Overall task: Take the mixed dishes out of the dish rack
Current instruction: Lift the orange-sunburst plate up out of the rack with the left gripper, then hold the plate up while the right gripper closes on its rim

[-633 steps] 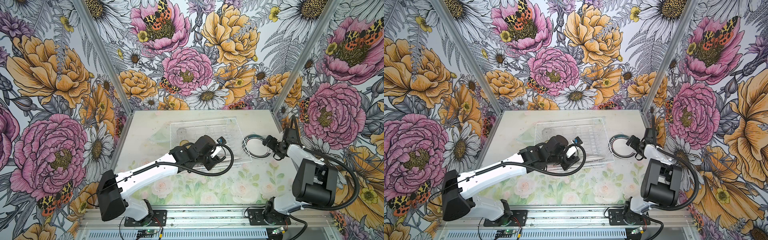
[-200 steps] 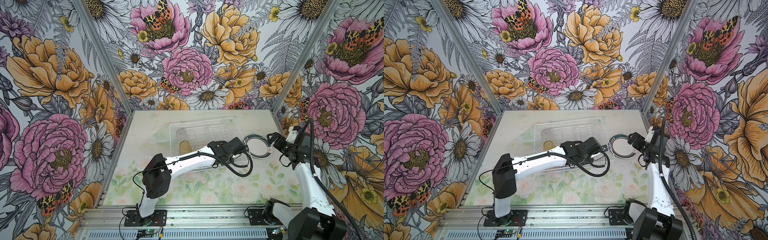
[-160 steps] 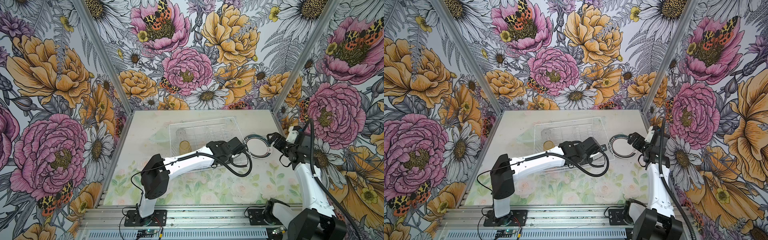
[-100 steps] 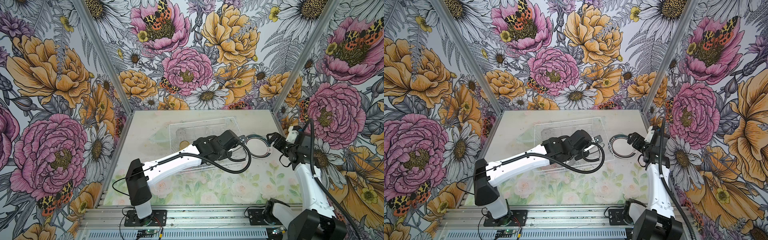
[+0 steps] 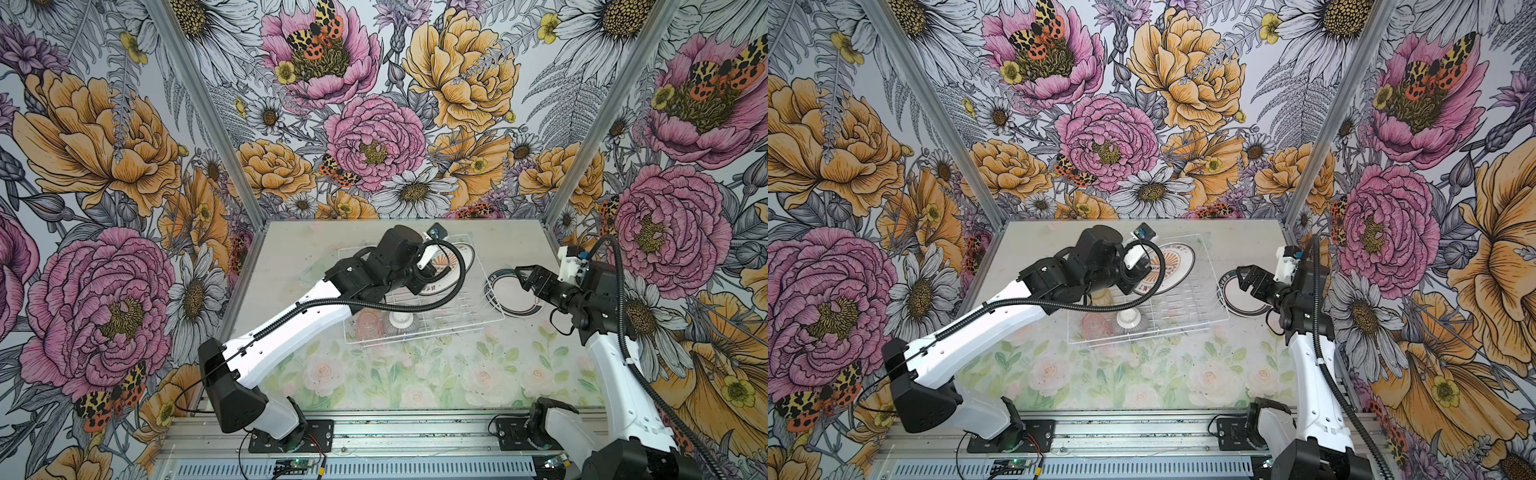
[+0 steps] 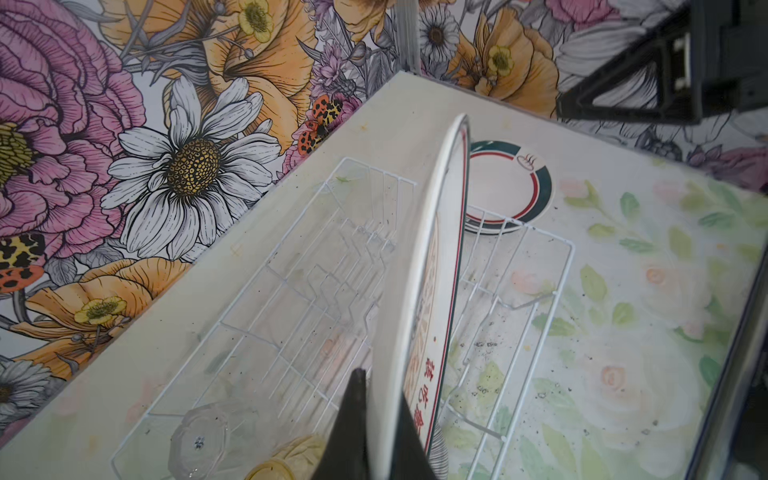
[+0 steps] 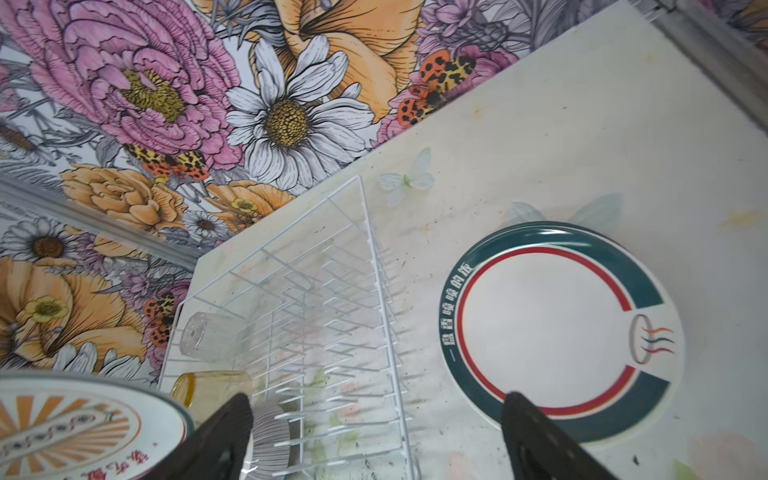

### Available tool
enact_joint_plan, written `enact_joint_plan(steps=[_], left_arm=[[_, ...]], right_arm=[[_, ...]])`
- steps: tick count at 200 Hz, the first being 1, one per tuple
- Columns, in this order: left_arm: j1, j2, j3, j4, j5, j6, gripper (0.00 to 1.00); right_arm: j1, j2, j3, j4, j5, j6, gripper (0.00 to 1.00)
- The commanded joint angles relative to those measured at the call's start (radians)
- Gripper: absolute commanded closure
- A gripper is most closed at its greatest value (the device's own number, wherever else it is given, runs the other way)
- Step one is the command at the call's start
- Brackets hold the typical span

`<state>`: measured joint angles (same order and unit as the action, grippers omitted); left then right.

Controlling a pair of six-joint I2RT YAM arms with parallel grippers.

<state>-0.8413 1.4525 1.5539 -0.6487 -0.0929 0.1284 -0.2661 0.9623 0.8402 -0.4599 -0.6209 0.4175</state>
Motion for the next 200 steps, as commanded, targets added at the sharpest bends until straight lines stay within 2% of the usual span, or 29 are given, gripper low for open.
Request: enact_joint_plan(steps=[1, 15, 34, 66, 98, 146, 176, 200], left_arm=[[0.109, -0.073, -0.083, 0.231, 0.307, -0.220, 0.93], [0.174, -0.087, -0.134, 0.321, 0.433, -0.311, 0.93], [0.228, -0.085, -0.189, 0.429, 0.550, -0.411, 0.92], [0.254, -0.056, -0.240, 0.566, 0.665, -0.529, 0.92], [0.257, -0.022, -0.268, 0.675, 0.722, -0.606, 0.92], [0.256, 0.028, -0.278, 0.751, 0.777, -0.671, 0.92], [0.252, 0.047, -0.295, 0.797, 0.795, -0.703, 0.92], [0.243, 0.066, -0.302, 0.834, 0.801, -0.726, 0.92]], right_arm=[[0.027, -0.040, -0.010, 0.029, -0.187, -0.020, 0.06], [0.044, -0.067, -0.023, 0.060, -0.268, -0.006, 0.07], [0.068, -0.101, -0.036, 0.122, -0.356, 0.031, 0.07], [0.126, -0.123, -0.049, 0.220, -0.374, 0.115, 0.12], [0.177, -0.105, -0.091, 0.391, -0.354, 0.226, 0.28], [0.199, -0.029, -0.183, 0.834, -0.382, 0.500, 0.34], [0.215, -0.011, -0.171, 0.870, -0.368, 0.518, 0.35], [0.224, 0.005, -0.167, 0.886, -0.356, 0.525, 0.40]])
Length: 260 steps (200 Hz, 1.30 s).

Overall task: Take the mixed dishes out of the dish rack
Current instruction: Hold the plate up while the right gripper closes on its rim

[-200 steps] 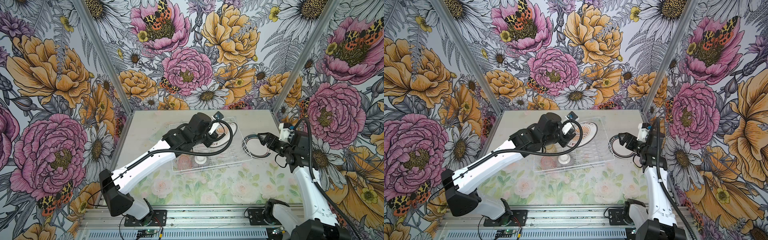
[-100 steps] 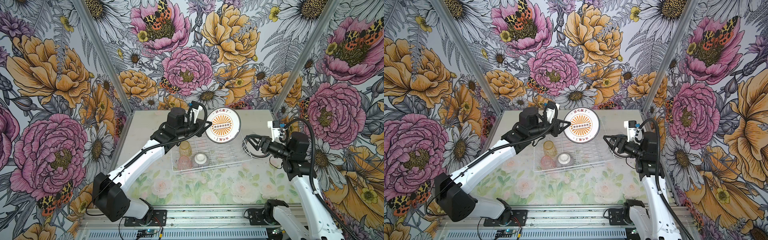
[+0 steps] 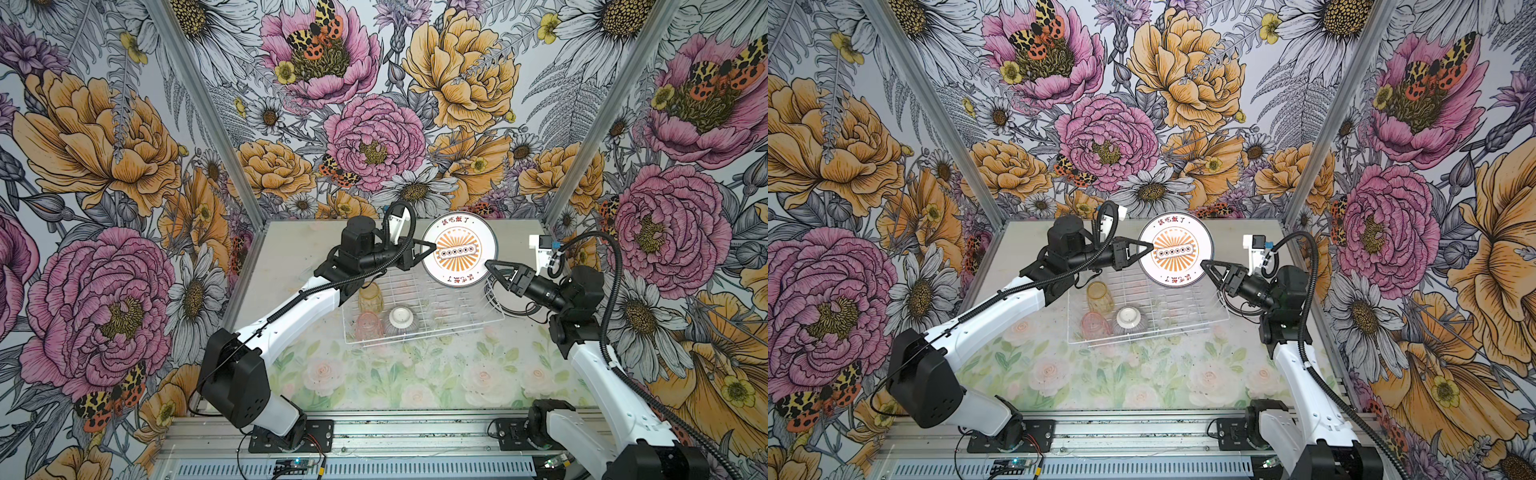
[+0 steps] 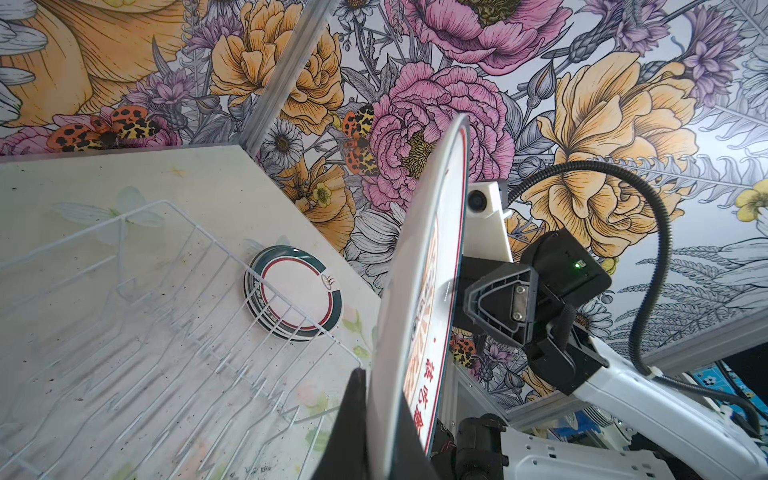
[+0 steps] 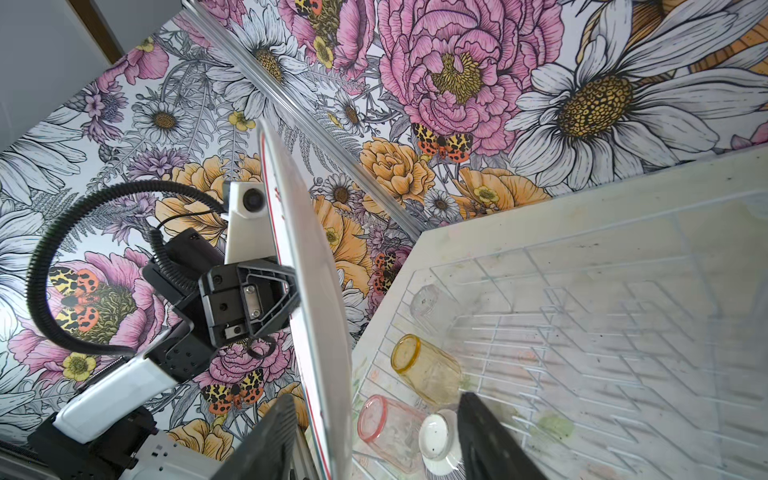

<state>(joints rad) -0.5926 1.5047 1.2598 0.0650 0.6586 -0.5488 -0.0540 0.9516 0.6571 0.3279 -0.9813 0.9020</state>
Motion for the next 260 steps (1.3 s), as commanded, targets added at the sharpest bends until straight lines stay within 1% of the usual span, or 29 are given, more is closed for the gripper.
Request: enact_joint_plan(steps=[1, 6, 16, 23, 42, 61, 71, 80, 105, 138, 147, 154, 167, 174, 180, 188, 207, 221, 240, 260], left_arm=[[-0.005, 0.015, -0.008, 0.122, 0.051, -0.050, 0.92], [-0.007, 0.021, -0.007, 0.129, 0.055, -0.055, 0.92], [-0.012, 0.033, -0.002, 0.143, 0.062, -0.063, 0.92], [-0.017, 0.041, 0.003, 0.148, 0.065, -0.065, 0.92], [-0.028, 0.065, 0.015, 0.160, 0.071, -0.070, 0.92], [-0.038, 0.083, 0.028, 0.172, 0.074, -0.076, 0.92], [-0.042, 0.092, 0.036, 0.173, 0.075, -0.075, 0.92], [-0.045, 0.099, 0.040, 0.175, 0.077, -0.077, 0.92], [-0.050, 0.110, 0.046, 0.180, 0.082, -0.080, 0.92], [-0.050, 0.110, 0.045, 0.183, 0.087, -0.082, 0.92], [-0.051, 0.110, 0.043, 0.182, 0.089, -0.081, 0.90], [-0.050, 0.110, 0.041, 0.179, 0.090, -0.079, 0.85], [-0.052, 0.104, 0.035, 0.173, 0.088, -0.074, 0.71], [-0.052, 0.099, 0.032, 0.167, 0.086, -0.065, 0.67], [-0.055, 0.092, 0.027, 0.165, 0.087, -0.056, 0.59], [-0.055, 0.080, 0.018, 0.160, 0.085, -0.040, 0.55], [-0.056, 0.046, 0.005, 0.116, 0.075, 0.012, 0.53], [-0.052, 0.016, -0.004, 0.044, 0.039, 0.063, 0.53], [-0.043, -0.038, -0.029, -0.099, -0.070, 0.153, 0.53], [-0.019, -0.111, -0.090, -0.211, -0.202, 0.207, 0.53]], right_arm=[[0.012, 0.016, 0.016, 0.099, 0.004, 0.041, 0.40], [0.014, 0.018, 0.018, 0.099, 0.007, 0.041, 0.41], [0.020, 0.028, 0.020, 0.099, 0.011, 0.043, 0.49], [0.023, 0.033, 0.022, 0.103, 0.013, 0.046, 0.52], [0.035, 0.044, 0.031, 0.106, 0.015, 0.047, 0.56], [0.046, 0.054, 0.039, 0.108, 0.020, 0.049, 0.63], [0.051, 0.058, 0.042, 0.109, 0.021, 0.048, 0.72], [0.054, 0.061, 0.045, 0.108, 0.023, 0.048, 0.75], [0.061, 0.066, 0.053, 0.100, 0.028, 0.046, 1.00], [0.066, 0.065, 0.062, 0.088, 0.033, 0.042, 1.00], [0.066, 0.064, 0.064, 0.083, 0.039, 0.041, 1.00], [0.066, 0.061, 0.065, 0.080, 0.045, 0.039, 1.00], [0.065, 0.056, 0.071, 0.063, 0.063, 0.030, 1.00], [0.065, 0.051, 0.078, 0.046, 0.076, 0.017, 1.00], [0.066, 0.048, 0.085, 0.022, 0.090, 0.003, 1.00], [0.063, 0.043, 0.098, -0.016, 0.107, -0.019, 1.00], [0.050, 0.040, 0.133, -0.095, 0.143, -0.063, 1.00], [0.018, 0.042, 0.152, -0.126, 0.156, -0.076, 1.00], [-0.055, 0.046, 0.181, -0.175, 0.168, -0.078, 1.00], [-0.154, 0.038, 0.217, -0.299, 0.204, -0.127, 1.00]])
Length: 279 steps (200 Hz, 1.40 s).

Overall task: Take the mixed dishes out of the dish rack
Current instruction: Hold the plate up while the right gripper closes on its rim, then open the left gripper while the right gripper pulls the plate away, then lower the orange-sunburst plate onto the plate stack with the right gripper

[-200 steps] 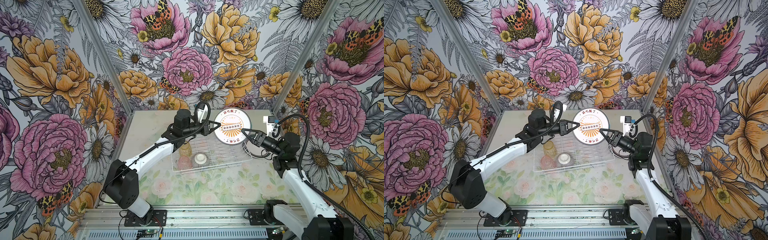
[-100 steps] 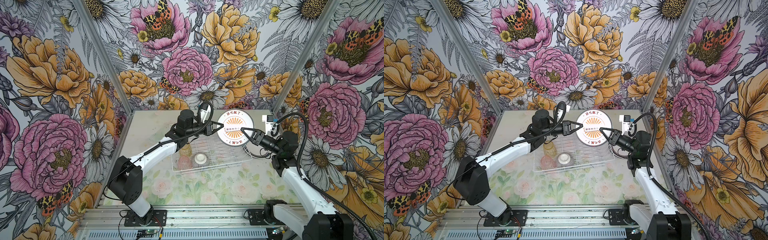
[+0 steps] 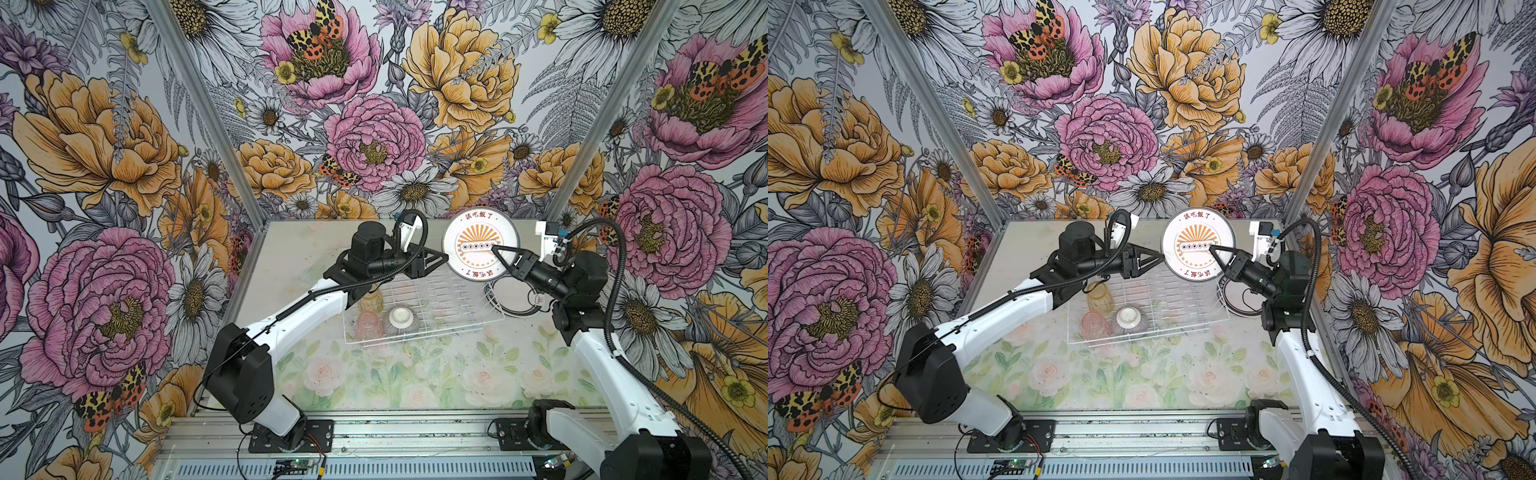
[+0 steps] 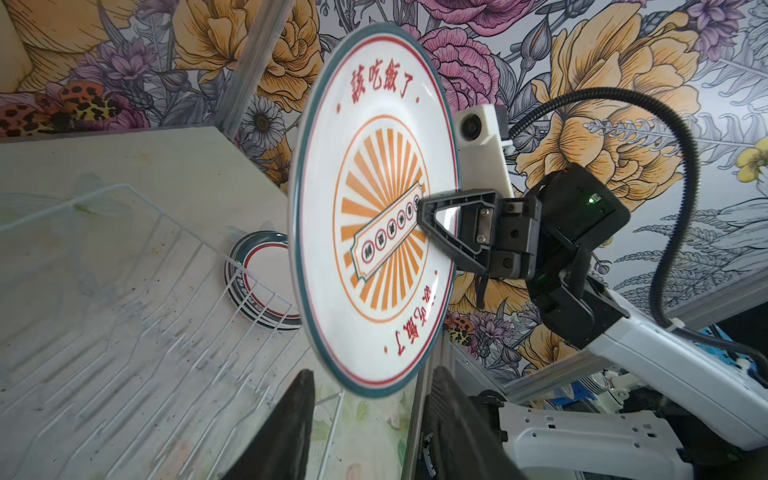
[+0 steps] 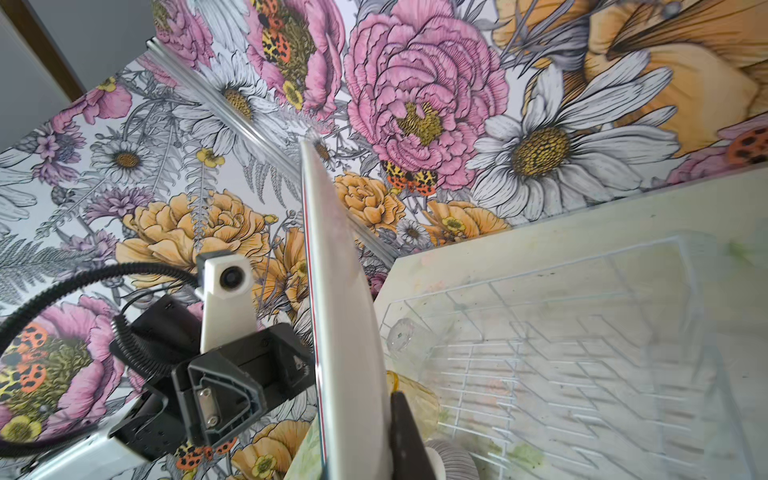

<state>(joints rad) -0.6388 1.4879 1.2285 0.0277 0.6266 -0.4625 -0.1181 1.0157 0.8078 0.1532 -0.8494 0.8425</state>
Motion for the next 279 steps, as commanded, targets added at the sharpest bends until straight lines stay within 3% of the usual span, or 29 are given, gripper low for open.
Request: enact_joint_plan(steps=[1, 52, 66, 129, 193, 279], left_arm=[[0.027, -0.098, -0.063, -0.180, -0.177, 0.124, 0.53], [0.097, -0.318, -0.150, -0.543, -0.602, 0.240, 0.52], [0.136, -0.358, -0.174, -0.602, -0.658, 0.248, 0.51], [0.352, -0.451, -0.314, -0.612, -0.596, 0.235, 0.51], [0.363, -0.420, -0.343, -0.544, -0.538, 0.216, 0.52], [0.374, -0.425, -0.349, -0.537, -0.522, 0.223, 0.51]], right_arm=[[-0.095, -0.026, 0.068, -0.132, 0.075, -0.072, 1.00], [-0.374, 0.018, 0.009, -0.247, 0.138, -0.124, 1.00], [-0.425, 0.049, -0.023, -0.251, 0.151, -0.139, 1.00], [-0.464, 0.243, -0.102, -0.261, 0.183, -0.210, 1.00], [-0.454, 0.375, -0.087, -0.256, 0.137, -0.237, 1.00], [-0.427, 0.441, -0.081, -0.257, 0.143, -0.244, 1.00]])
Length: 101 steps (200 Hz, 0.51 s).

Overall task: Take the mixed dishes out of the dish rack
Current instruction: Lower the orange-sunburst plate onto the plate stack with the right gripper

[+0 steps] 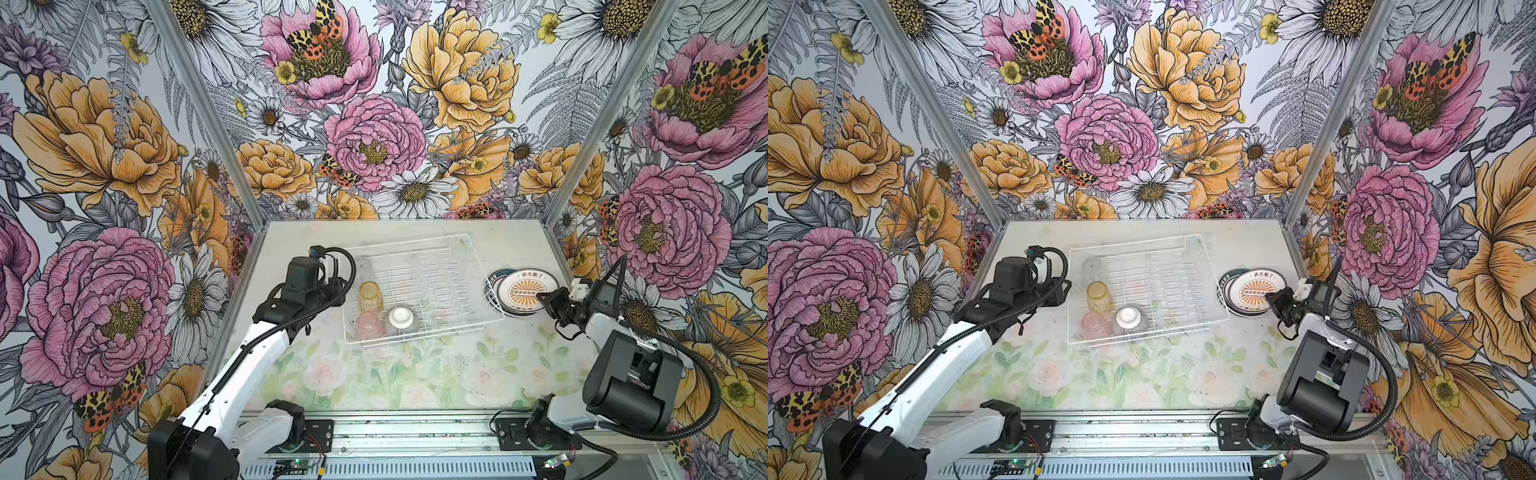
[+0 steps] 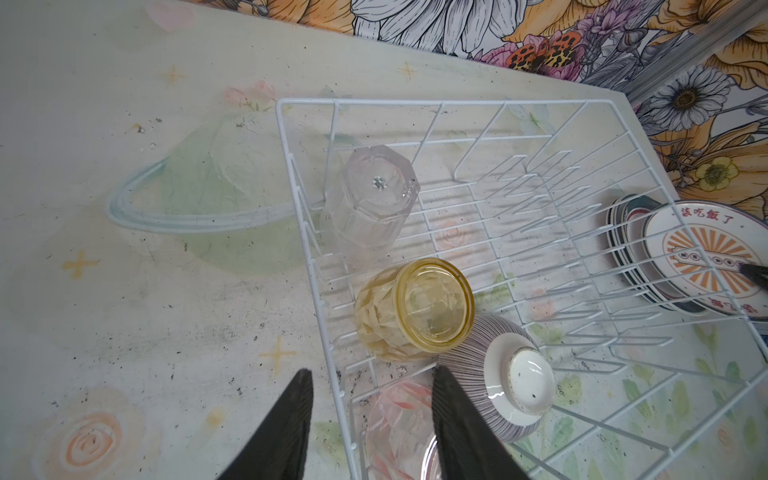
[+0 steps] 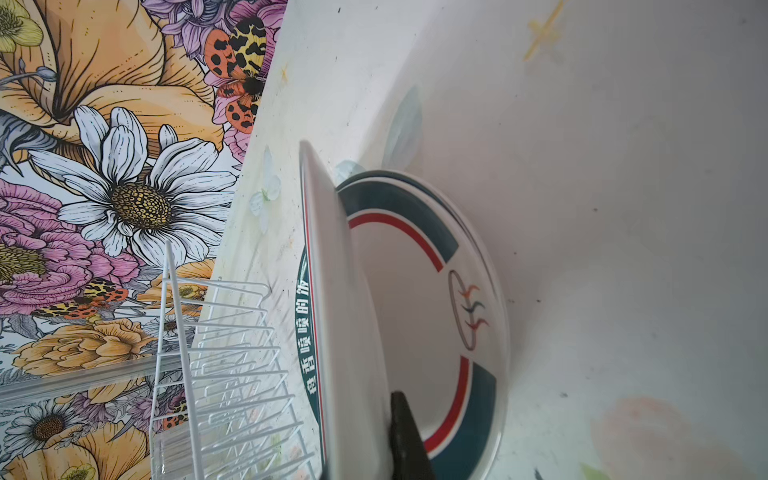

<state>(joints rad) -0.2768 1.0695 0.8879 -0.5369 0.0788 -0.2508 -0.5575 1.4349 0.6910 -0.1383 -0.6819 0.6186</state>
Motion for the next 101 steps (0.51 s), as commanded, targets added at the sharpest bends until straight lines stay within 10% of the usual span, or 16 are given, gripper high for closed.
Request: enact_joint_plan(steps=[1, 101], left_arm=[[0.013, -0.007, -0.009, 0.028, 0.026, 0.011, 0.51], [0.031, -0.028, -0.025, 0.029, 0.063, 0.015, 0.51]], right_arm=[[0.013, 0.023, 0.036, 0.034, -0.026, -0.020, 1.00], [0.056, 0.044, 0.054, -0.051, 0.047, -0.059, 0.88]])
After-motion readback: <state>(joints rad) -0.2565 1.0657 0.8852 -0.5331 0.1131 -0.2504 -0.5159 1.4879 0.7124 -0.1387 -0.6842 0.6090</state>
